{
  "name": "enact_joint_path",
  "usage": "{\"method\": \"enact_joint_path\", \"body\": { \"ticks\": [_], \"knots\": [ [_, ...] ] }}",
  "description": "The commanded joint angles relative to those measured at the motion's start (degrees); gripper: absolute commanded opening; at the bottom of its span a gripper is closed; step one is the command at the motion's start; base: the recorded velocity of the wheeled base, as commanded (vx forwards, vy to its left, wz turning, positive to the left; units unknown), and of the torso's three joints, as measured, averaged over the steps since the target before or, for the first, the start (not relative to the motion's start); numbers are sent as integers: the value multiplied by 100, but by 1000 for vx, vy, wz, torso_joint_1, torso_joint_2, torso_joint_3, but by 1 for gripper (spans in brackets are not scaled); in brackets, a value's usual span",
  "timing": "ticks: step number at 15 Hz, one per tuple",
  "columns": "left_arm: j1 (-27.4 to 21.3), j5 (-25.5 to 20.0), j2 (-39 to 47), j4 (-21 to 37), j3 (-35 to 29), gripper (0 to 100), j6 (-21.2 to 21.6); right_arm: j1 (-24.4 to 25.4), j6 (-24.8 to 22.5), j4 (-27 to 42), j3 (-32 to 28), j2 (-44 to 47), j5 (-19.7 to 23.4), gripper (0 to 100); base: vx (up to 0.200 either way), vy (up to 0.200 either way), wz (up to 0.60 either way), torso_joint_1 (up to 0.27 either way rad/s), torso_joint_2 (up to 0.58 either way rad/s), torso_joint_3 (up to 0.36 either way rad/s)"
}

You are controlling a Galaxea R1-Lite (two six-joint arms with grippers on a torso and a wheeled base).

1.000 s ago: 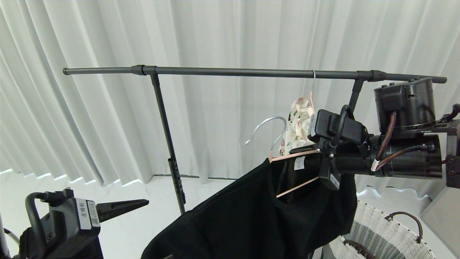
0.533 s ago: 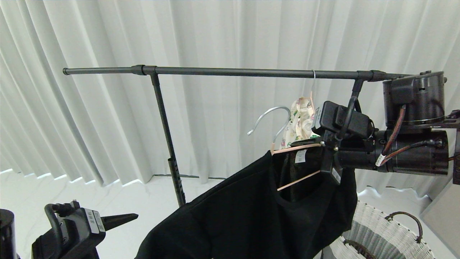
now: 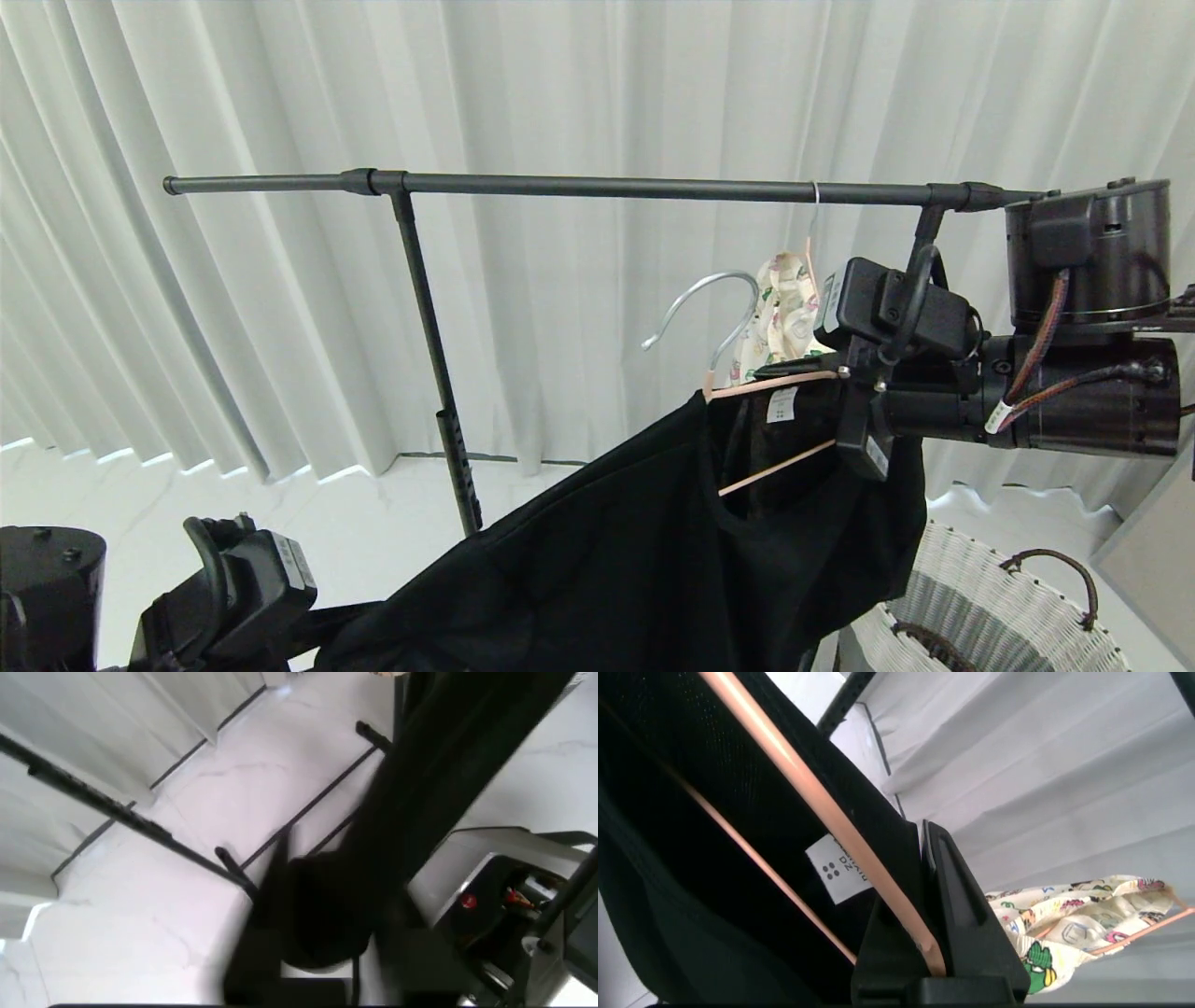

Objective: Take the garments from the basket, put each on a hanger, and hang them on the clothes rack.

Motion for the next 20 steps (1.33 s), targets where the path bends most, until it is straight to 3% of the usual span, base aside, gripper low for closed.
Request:
{"method": "enact_joint_path", "body": {
  "ticks": [1,6,8,13,14,18,20],
  "knots": [
    [244,40,33,-3,1,0,-10,-4,-3,-3,28,-11,-5,0,0,0,0,0,0,0],
    [1843,58,15,-12,-52,0,-1,-399,32,-188,46,-11,-172,0,0,0,0,0,0,0],
    [2248,40,15,-3,-78,0,-1,-487,313,-293,37,-11,-287,0,0,0,0,0,0,0],
    [2063,-12,-64,-12,-87,0,-1,-461,568,-469,37,33,-489,0,0,0,0,0,0,0],
    [2028,-12,-81,-12,-87,100,-1,-461,568,-469,37,33,-489,0,0,0,0,0,0,0],
    [2028,-109,-178,-12,-96,100,-98,-461,577,-469,46,-11,-585,0,0,0,0,0,0,0],
    [2028,-100,-380,-12,-113,100,-449,-461,586,-469,116,-72,-717,0,0,0,0,0,0,0]
  ]
}}
